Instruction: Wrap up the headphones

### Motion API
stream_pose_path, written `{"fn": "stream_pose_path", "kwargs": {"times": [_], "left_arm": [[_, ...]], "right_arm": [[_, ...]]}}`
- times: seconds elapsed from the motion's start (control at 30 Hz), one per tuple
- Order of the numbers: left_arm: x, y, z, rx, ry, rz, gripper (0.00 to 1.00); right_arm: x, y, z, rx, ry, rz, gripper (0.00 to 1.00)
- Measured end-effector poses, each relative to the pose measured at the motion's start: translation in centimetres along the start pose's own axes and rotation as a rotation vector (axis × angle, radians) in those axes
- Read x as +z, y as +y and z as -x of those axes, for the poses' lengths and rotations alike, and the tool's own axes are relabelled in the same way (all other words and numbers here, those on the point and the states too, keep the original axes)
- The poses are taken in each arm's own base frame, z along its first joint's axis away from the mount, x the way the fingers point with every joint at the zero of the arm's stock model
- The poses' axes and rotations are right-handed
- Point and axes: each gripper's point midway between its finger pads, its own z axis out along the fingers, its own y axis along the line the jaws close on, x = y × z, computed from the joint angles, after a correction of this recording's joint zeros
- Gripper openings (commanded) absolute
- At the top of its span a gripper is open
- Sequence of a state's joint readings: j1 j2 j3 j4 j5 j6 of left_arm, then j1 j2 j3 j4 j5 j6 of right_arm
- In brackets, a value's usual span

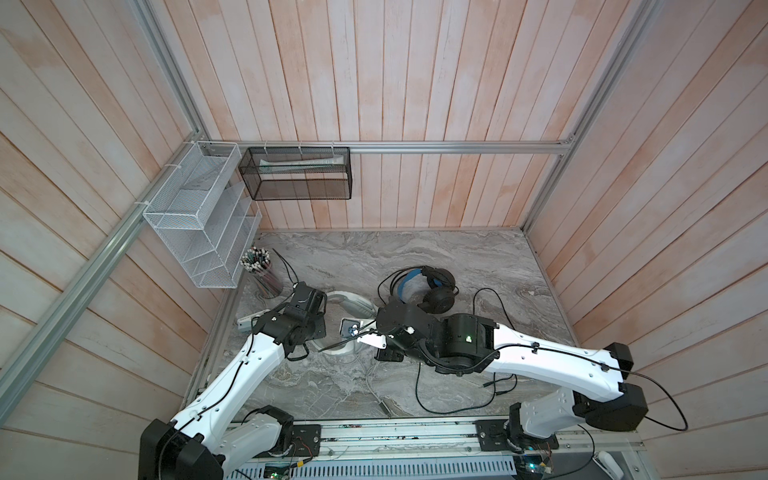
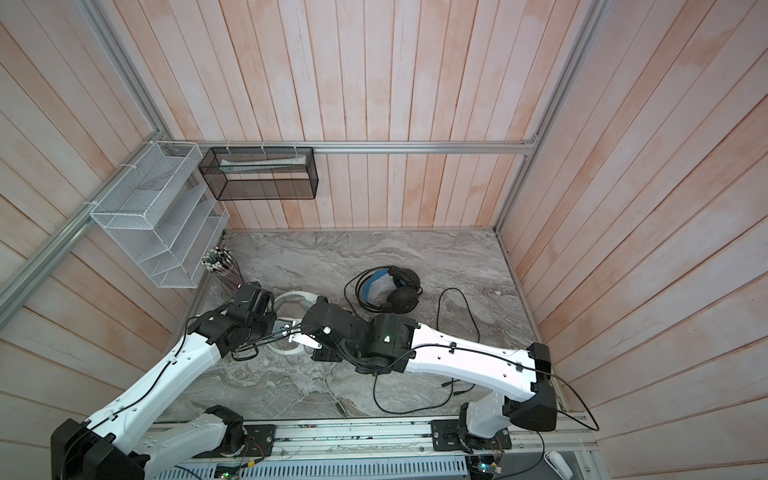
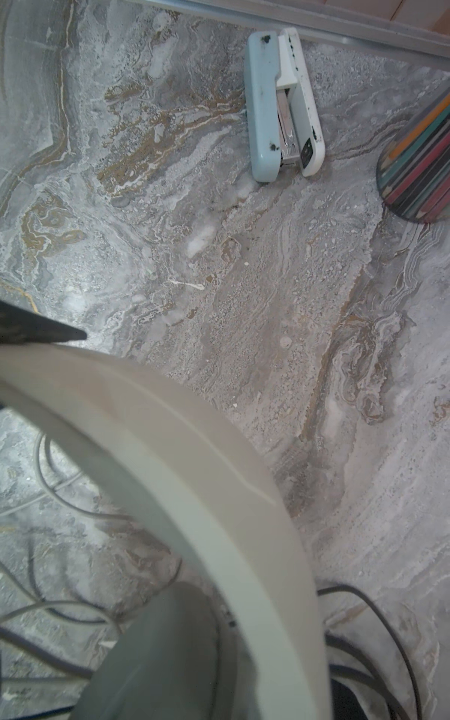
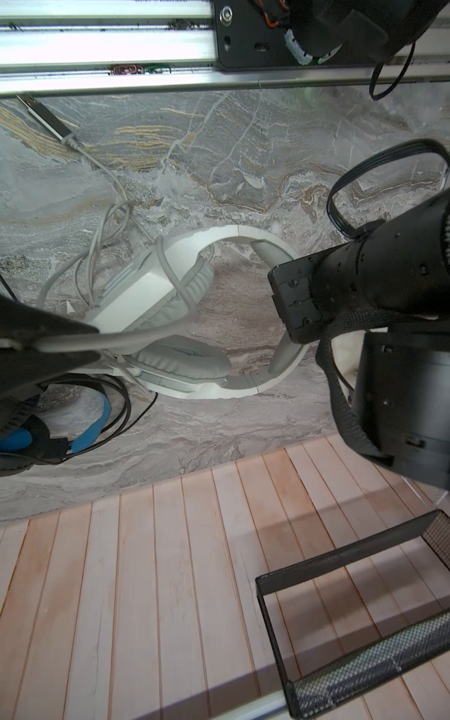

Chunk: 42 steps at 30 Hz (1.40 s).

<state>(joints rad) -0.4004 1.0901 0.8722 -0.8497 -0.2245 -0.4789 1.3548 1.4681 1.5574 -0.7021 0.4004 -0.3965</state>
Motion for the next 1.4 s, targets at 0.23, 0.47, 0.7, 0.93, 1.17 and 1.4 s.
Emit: {"fn": "stream_pose_path", "kwargs": {"times": [0.23,0.47,0.7,0.93,1.17,1.4], "left_arm": [[-1.2,-0.5,0.4,-0.002,-0.038,-0.051,0.0],[-1.7,-0.7,0.7,-0.003,-0.057,-0.071,0.0],[-3.9,-0.9,2.4,-0.005,-0.124,-0.1,0.0],[-4.6,-1.6,3.0,-0.04,-0.137,-0.137,0.0],[-5.5,-3.1,3.2,-0.068,-0.119,-0.226,0.0],[-5.9,-3.6,2.7,-0.065,-0.107,-0.27,0.0]], "right_arm": [[-0.2,-1.8,-0.5,0.012,0.032,-0.07,0.0],[-1.7,-2.7,1.1,0.039,0.02,-0.066,0.0],[-3.4,-2.2,3.3,0.04,-0.006,-0.034,0.0],[-3.6,2.3,5.8,-0.022,-0.03,0.069,0.0],[-2.5,3.4,6.5,-0.038,-0.024,0.099,0.0],[-2.7,1.1,7.6,0.005,-0.058,0.065,0.0]]}}
